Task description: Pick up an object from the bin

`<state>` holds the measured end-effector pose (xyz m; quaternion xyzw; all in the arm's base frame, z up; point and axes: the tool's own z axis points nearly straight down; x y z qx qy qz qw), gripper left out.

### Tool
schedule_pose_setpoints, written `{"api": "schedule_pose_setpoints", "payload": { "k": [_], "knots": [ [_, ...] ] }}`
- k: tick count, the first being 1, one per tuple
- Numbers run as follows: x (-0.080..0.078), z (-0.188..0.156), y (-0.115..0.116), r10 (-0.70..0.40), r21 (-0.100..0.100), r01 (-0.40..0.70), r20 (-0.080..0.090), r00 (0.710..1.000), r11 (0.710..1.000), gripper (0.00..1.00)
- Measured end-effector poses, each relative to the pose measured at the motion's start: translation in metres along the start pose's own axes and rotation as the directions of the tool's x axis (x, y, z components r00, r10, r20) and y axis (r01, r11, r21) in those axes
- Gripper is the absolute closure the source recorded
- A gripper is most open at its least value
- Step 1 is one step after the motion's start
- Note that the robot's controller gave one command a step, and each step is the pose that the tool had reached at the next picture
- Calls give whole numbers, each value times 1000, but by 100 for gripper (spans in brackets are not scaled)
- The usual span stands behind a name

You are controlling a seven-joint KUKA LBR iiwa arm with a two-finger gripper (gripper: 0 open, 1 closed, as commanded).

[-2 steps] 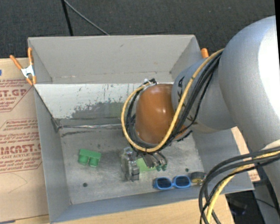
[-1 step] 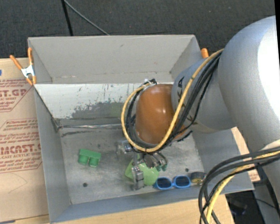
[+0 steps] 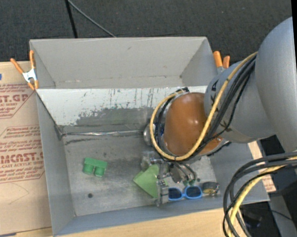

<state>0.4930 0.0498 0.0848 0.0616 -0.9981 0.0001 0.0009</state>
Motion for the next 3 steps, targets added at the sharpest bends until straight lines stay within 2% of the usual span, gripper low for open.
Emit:
{"api": "schedule_pose_setpoints", "payload": {
  "k": [1, 2, 3],
  "knots": [
    [-1, 0, 2, -3, -2, 3, 1, 1000, 1000, 100],
    [-18, -97, -2, 2, 0, -2, 12, 1000, 1000, 100],
    [-64, -160, 31, 23, -3, -23, 14, 1000, 1000, 100]
  ]
}}
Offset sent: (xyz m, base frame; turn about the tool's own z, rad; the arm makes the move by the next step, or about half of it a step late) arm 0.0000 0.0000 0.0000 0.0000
